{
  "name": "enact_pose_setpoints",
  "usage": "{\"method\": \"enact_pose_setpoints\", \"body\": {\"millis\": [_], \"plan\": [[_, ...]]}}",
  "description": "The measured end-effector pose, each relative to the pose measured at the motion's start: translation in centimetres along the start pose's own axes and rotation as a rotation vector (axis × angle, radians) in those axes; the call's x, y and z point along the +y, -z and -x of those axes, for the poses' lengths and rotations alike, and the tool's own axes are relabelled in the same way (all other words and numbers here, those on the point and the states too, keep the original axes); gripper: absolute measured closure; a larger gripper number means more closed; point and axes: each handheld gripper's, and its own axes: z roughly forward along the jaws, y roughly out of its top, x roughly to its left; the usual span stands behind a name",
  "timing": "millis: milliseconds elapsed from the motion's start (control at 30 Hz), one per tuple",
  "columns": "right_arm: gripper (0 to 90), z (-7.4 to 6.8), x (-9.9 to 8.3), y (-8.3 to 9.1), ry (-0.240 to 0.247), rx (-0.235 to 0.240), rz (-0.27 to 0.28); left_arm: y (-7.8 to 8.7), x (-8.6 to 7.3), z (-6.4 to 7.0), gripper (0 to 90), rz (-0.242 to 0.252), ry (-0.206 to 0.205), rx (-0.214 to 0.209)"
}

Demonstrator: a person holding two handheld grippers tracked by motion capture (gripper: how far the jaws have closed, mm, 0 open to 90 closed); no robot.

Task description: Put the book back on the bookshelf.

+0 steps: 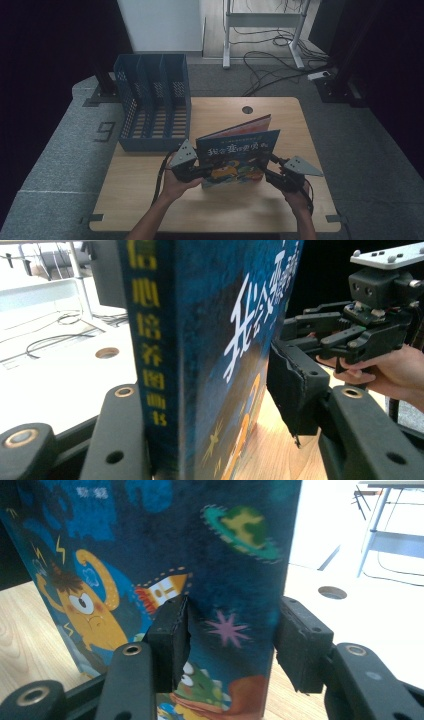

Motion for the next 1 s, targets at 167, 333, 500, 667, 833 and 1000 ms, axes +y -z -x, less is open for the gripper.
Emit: {"method": "enact_pose_setpoints", "body": {"millis": [167,333,500,667,833,1000], "plan": [[48.2,-0.17,-0.06,-0.23,0.000,-0.001,0.001,0.05,0.06,-0.09,53.9,0.003,0.001,0.010],[48.3,-0.15,-0.11,-0.24,-0.010,0.001,0.006,0.03,0.23,-0.05,54.7,0.019,0.002,0.018],[48.4,-0.10,-0.12,-0.19,-0.012,0.006,0.007,0.01,0.50,0.04,53.5,0.018,-0.018,0.022],[49.3,0.03,-0.19,-0.13,-0.013,0.014,0.012,-0.02,0.67,-0.23,54.9,0.025,-0.020,-0.002],[49.4,0.09,-0.24,-0.10,-0.018,0.020,0.016,-0.43,0.64,-0.15,53.2,0.000,-0.040,0.005],[49.4,0.13,-0.25,-0.09,-0.026,0.025,0.017,-0.77,0.72,-0.12,50.4,0.005,-0.044,0.007]]}}
